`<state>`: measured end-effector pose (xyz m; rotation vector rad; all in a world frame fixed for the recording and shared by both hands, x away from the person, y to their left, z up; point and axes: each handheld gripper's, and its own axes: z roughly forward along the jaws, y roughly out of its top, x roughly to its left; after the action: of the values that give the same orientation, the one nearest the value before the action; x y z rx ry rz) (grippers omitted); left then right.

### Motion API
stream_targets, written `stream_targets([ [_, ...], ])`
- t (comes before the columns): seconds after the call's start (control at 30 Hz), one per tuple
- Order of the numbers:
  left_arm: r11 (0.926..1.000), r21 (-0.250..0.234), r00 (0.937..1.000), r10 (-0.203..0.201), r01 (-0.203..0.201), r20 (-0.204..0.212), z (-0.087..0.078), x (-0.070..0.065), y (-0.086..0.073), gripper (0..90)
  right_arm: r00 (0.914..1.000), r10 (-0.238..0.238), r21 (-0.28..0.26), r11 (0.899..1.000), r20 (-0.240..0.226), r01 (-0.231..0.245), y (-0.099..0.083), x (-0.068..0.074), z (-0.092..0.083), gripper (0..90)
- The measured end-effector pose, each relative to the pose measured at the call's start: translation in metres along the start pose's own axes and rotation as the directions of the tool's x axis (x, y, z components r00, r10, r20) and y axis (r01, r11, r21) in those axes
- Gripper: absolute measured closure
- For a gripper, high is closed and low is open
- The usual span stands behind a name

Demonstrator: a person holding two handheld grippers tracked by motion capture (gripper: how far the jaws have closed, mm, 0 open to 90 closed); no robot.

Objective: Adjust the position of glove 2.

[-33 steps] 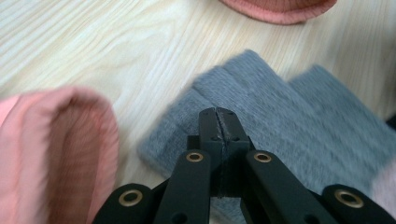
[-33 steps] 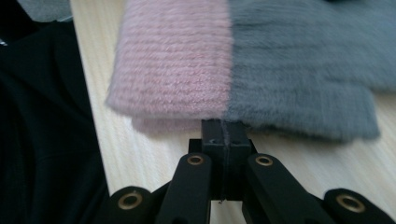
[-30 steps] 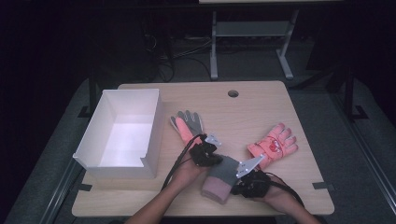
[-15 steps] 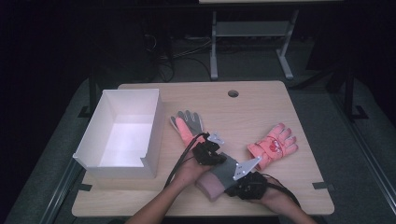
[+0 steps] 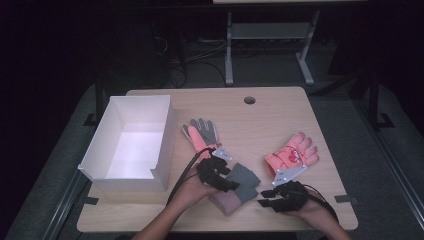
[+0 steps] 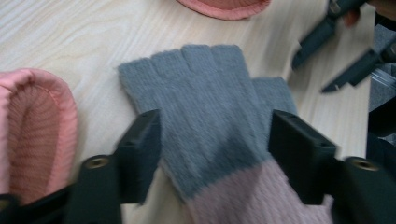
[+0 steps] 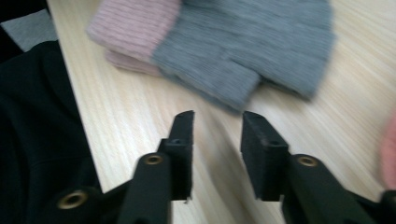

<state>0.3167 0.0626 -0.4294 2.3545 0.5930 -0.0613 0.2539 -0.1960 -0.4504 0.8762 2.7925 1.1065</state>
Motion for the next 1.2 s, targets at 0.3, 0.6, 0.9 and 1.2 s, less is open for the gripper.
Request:
stream_targets([
  [0.3,0.9994,0.033,0.9987,0.003,-0.001,-0.051,0.002,-0.015,-0.007,14.1,0.9960,0.045,-0.019,0.999,0.077,-0.043,-0.005,-0.009,-0.007,39.3],
  [0.6,0.9991,0.037,0.9970,-0.020,0.023,-0.074,0.021,-0.013,-0.008,12.8,0.9914,0.065,-0.023,0.998,0.114,-0.063,-0.006,-0.013,-0.007,24.3],
  [0.9,0.9969,0.065,0.9982,-0.042,0.045,-0.041,0.029,-0.009,-0.013,12.8,0.9904,0.055,-0.019,0.998,0.127,-0.053,-0.006,-0.014,-0.006,18.5],
  [1.2,0.9952,0.097,0.9994,-0.012,0.015,-0.033,0.027,-0.013,-0.011,24.7,0.9895,0.053,-0.024,0.998,0.135,-0.050,-0.006,-0.013,-0.006,17.9],
])
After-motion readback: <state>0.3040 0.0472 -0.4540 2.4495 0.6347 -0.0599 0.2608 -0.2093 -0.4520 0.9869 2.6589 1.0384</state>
